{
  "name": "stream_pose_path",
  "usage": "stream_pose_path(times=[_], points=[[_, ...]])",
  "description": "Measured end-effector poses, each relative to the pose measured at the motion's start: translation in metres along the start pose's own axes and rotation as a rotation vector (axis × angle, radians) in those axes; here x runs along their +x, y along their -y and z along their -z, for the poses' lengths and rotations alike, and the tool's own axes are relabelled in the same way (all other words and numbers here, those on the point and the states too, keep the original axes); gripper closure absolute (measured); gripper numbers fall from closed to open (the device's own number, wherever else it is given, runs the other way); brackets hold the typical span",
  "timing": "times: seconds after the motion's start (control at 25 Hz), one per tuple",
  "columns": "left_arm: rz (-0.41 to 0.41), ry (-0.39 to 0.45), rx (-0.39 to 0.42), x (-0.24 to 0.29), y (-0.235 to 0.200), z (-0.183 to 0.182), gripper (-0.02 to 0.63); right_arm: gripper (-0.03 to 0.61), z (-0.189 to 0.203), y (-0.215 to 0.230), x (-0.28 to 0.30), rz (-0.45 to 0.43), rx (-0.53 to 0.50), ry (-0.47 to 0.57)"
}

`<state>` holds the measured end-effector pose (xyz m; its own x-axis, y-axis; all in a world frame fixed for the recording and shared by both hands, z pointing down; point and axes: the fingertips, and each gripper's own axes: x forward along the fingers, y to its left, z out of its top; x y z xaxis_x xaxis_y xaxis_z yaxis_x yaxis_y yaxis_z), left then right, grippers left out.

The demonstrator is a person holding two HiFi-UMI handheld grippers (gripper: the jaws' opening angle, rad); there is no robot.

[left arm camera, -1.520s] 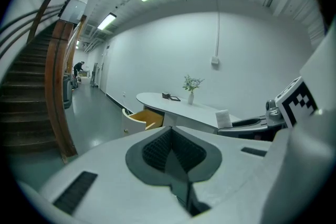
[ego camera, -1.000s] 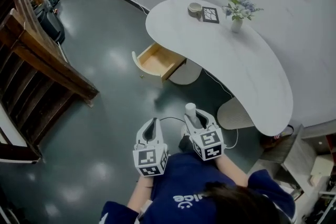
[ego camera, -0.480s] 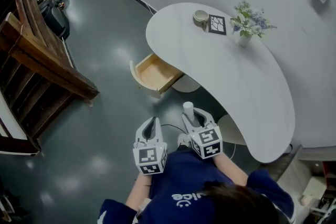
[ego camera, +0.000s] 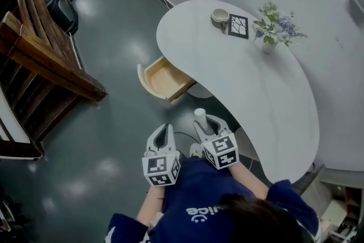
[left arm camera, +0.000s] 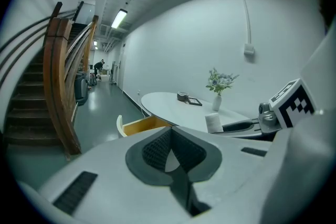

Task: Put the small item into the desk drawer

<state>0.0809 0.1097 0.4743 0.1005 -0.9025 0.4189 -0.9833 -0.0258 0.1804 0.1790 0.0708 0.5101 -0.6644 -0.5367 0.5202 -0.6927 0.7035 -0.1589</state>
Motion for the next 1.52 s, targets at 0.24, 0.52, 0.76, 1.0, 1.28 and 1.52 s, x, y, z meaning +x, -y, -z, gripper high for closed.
stream_pose_path(times=[0.24, 0.52, 0.76, 1.0, 1.28, 1.52], points=[[-0.015, -0.006, -0.026, 0.007, -0.002, 0.004, 0.609, 0.434, 0.007, 0.001, 0.001, -0.015, -0.018, -0.037], [-0.006, -0.024, -0.044, 0.028, -0.010, 0.004, 0.609, 0.434, 0.003, 0.010, 0.013, 0.015, -0.082, -0.063], [0.001, -0.019, -0.036, 0.050, -0.026, -0.013, 0.609, 0.434, -0.012, 0.013, 0.034, 0.013, -0.090, -0.068], [0.008, -0.039, -0.026, 0.072, -0.054, -0.023, 0.609, 0.433, -0.027, 0.016, 0.062, 0.032, -0.078, -0.079], [0.025, -0.055, -0.046, 0.105, -0.093, -0.032, 0.609, 0.434, -0.044, 0.020, 0.098, 0.078, -0.080, -0.107], [0.056, -0.054, -0.042, 0.133, -0.127, -0.048, 0.609, 0.433, -0.062, 0.018, 0.133, 0.106, -0.080, -0.127]])
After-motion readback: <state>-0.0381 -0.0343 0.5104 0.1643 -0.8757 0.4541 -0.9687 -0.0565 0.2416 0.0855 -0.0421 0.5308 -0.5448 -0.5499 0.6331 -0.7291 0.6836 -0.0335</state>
